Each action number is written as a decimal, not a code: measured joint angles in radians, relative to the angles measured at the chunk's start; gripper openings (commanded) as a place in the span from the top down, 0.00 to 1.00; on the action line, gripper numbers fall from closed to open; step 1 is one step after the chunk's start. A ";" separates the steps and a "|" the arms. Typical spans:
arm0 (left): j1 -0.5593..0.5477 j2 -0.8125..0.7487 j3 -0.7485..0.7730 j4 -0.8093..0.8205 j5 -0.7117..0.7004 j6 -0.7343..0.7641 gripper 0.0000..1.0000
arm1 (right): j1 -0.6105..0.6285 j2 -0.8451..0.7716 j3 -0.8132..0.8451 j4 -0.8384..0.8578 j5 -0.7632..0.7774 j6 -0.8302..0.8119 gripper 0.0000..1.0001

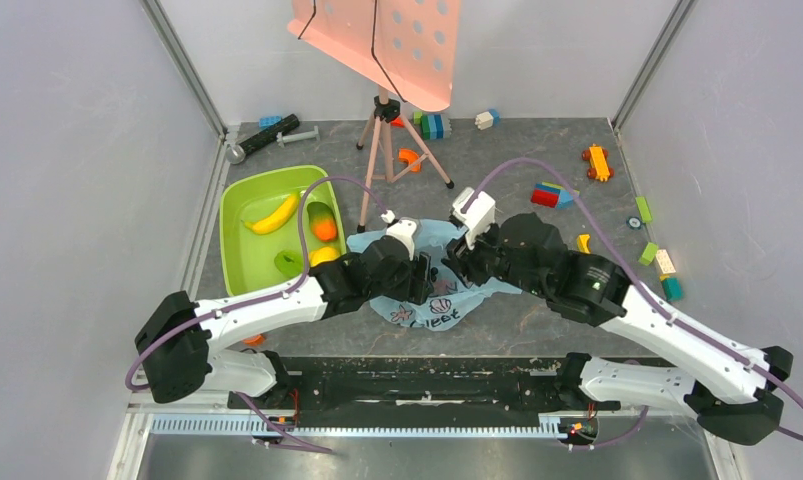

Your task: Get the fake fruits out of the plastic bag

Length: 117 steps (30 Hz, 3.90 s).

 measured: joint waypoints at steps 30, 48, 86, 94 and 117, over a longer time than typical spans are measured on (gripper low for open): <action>-0.100 -0.171 -0.330 0.122 -0.001 -0.062 0.46 | 0.001 -0.032 -0.706 0.338 0.011 0.315 0.88; -0.156 -0.157 -0.447 0.199 -0.051 -0.125 0.62 | 0.009 0.026 -0.705 0.591 -0.077 0.321 0.58; -0.192 -0.150 -0.510 0.325 -0.101 -0.176 0.63 | 0.062 0.407 -0.585 0.769 -0.032 0.519 0.21; -0.192 -0.154 -0.510 0.325 -0.101 -0.176 0.61 | 0.064 0.455 -0.562 0.769 -0.006 0.523 0.42; -0.193 -0.462 -0.371 0.149 -0.093 -0.165 0.05 | 0.067 0.058 -0.596 0.673 0.016 0.463 0.67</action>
